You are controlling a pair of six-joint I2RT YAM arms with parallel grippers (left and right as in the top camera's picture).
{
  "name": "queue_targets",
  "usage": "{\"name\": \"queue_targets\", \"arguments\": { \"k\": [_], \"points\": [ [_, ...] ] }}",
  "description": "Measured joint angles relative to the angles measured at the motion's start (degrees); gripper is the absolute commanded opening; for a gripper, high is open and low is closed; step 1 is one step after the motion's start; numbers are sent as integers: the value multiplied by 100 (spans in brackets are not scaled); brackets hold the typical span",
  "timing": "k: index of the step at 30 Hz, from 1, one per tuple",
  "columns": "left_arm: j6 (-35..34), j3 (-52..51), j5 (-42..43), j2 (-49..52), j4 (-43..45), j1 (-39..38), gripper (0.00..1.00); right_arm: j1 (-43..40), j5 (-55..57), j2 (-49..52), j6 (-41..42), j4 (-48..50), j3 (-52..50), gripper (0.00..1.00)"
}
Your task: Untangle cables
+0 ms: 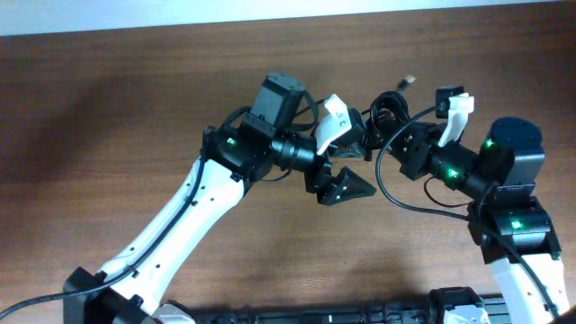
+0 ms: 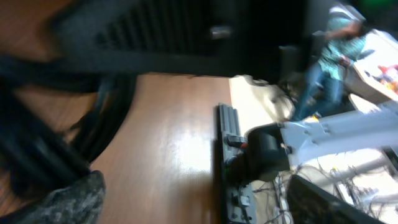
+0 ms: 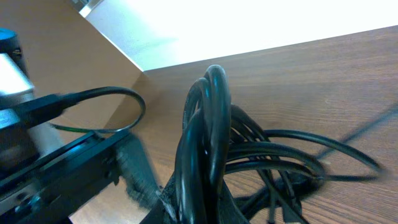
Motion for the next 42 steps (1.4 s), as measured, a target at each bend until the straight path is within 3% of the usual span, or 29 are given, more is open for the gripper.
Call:
{"name": "queue_targets", "arguments": {
  "k": [2,9,18,29,37,42],
  "points": [
    [-516,0,-817,-9,22,7,99,-4,0,2,0,0,0,4],
    [-1451,0,-2452,-9,188,66,99,-2,-146,2,4,0,0,4],
    [-1825,0,-2957,-9,188,-35,99,-7,-179,2,0,-4,0,4],
    [-3095,2,-4470,-11,173,-83,99,-24,-723,2,-13,42,0,4],
    [-3305,0,-5757,-11,173,-90,99,-24,-955,2,-13,39,0,4],
    [-3414,7,-6030,-11,-52,57,99,-22,-1016,2,4,37,0,4]
  ]
}}
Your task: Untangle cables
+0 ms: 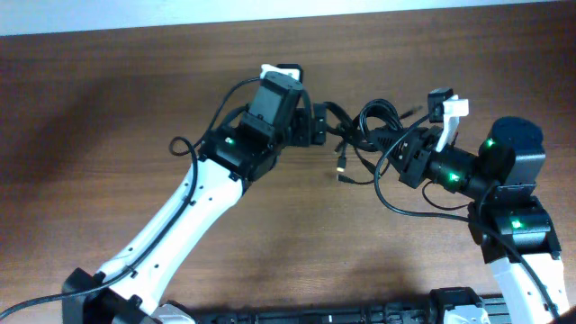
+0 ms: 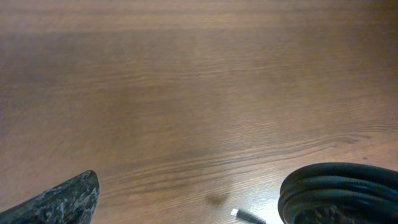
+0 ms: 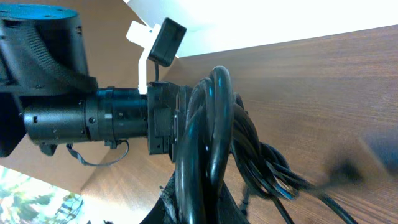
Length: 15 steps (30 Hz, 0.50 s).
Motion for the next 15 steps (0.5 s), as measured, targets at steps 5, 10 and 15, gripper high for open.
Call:
{"name": "queue_targets", "arguments": {
  "k": [5,10,15],
  "points": [
    [-37,22,140,0,-391,345,99,11,-9,2,-2,-7,0,4],
    [1408,22,1069,0,-407,496,99,11,-72,2,2,-22,0,4],
    [3029,22,2406,0,-402,542,99,11,-94,2,0,-37,0,4]
  ]
}}
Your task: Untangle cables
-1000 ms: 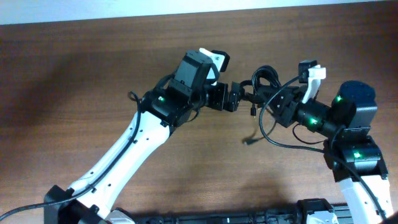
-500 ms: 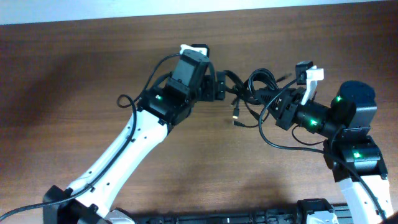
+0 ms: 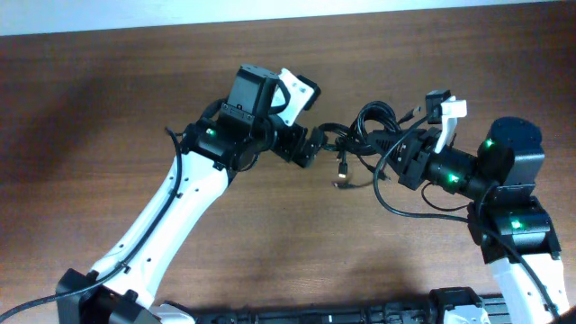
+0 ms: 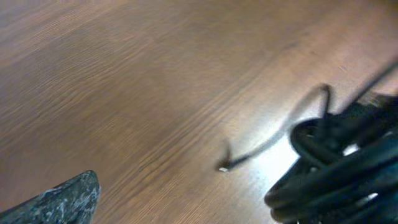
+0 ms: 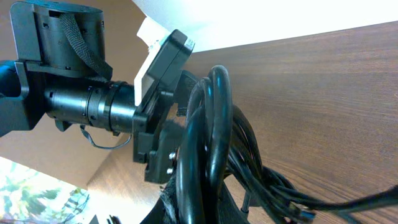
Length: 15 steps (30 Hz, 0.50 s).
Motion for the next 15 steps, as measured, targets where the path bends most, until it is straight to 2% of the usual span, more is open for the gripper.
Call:
{"name": "queue_targets", "arguments": {
  "k": [2,3,5,6,7,10,15],
  "points": [
    [212,0,208,0,0,0,99,0,-17,0,2,0,0,4],
    [260,0,291,0,4,0,95,0,-22,-2,2,0,0,4],
    [391,0,616,0,57,2,50,0,-35,-2,2,2,0,4],
    [404,0,723,0,118,0,10,0,-33,-2,2,7,0,4],
    [426,0,863,0,208,0,0,0,-33,-2,0,13,0,4],
    [479,0,1187,0,350,0,0,0,-31,-2,4,22,0,4],
    [476,0,1250,0,350,0,0,0,-31,-2,4,20,0,4]
  ]
}}
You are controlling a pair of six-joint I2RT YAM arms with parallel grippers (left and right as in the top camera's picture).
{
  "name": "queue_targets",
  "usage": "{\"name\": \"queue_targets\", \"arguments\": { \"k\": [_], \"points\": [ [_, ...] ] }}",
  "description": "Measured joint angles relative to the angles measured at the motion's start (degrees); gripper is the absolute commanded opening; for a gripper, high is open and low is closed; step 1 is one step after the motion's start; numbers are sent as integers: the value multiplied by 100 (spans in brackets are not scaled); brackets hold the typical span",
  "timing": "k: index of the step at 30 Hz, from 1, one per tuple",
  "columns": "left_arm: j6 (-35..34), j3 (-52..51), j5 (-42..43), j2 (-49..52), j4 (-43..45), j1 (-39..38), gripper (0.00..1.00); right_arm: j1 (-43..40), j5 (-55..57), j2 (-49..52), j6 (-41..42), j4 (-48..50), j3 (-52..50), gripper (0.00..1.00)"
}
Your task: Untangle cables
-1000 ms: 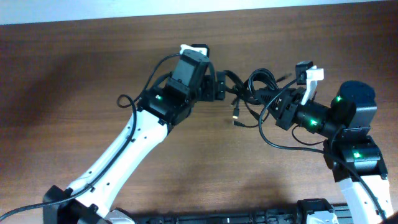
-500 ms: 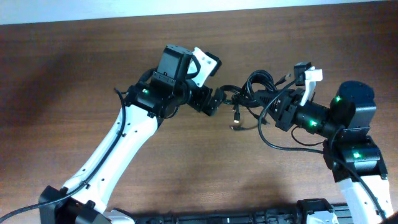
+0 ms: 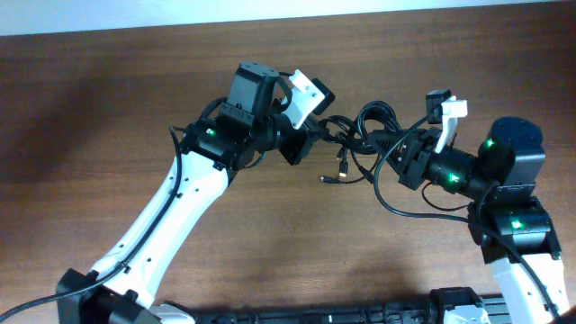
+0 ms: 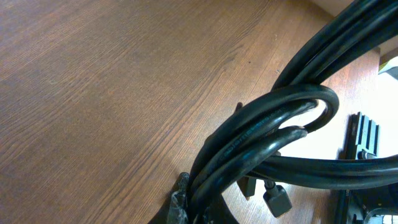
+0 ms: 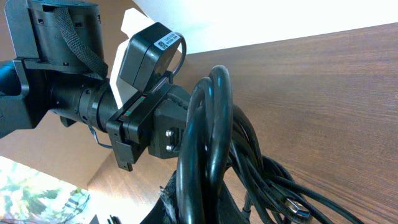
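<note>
A tangle of black cables (image 3: 364, 133) hangs between both grippers above the wooden table (image 3: 99, 153). My left gripper (image 3: 315, 137) is shut on its left side. In the left wrist view thick black strands (image 4: 273, 118) run up from the closed left gripper (image 4: 200, 208), and a black plug (image 4: 277, 200) dangles beside it. My right gripper (image 3: 394, 146) is shut on the right side. The right wrist view has an upright cable loop (image 5: 208, 118) rising from the right gripper (image 5: 205, 205). Loose ends with plugs (image 3: 340, 168) hang under the tangle.
The left arm's wrist camera housing (image 5: 149, 56) sits close behind the loop in the right wrist view. A thin black cable arc (image 3: 396, 196) curves below the right wrist. A black rail (image 3: 360, 315) lines the table's near edge.
My left gripper was open with the cables beside one finger; now it is shut on the tangle's left strands. Its wrist has turned a little. The right gripper holds as before.
My right gripper held the bundle throughout. The left gripper was first turned on its side, open, beside the tangle. Then it pointed at the bare table left of the cables, still open. Then the cables lay by one finger, and now it grips them.
</note>
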Motion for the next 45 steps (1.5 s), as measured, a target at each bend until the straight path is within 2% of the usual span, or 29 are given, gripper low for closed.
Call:
{"name": "queue_targets", "arguments": {
  "k": [2,8,12,15,20,26,31,36,37,38,39,41,45],
  "points": [
    [-44,0,-44,0,0,0,0,0,0,0,-2,0,0,4],
    [-1167,0,-850,0,-55,-39,0,0,376,2,157,-2,0,4],
    [-1318,0,-994,0,-120,-46,0,0,739,2,431,72,-2,4],
    [-1040,2,-916,0,-149,-94,0,0,807,2,501,433,-2,4],
    [-9,28,-800,0,-501,-321,0,4,1169,2,529,702,-2,4],
    [289,42,-774,0,-557,-382,0,17,1910,2,549,990,-7,4],
    [824,46,-9,0,-682,-389,0,20,2308,2,549,1735,-11,4],
    [964,46,144,0,-713,-522,0,20,2387,2,564,1683,-11,4],
    [968,46,151,0,-706,-522,10,20,2391,2,592,1676,-11,4],
    [970,46,153,0,-699,-522,45,20,2398,2,640,1644,-11,4],
    [1029,46,168,0,-686,-522,62,20,2409,2,684,1596,-11,4],
    [1032,44,203,0,-638,-533,77,20,2406,2,726,1537,-11,4],
    [1032,44,214,0,-461,-538,82,15,2149,2,730,1429,-11,4]
  ]
}}
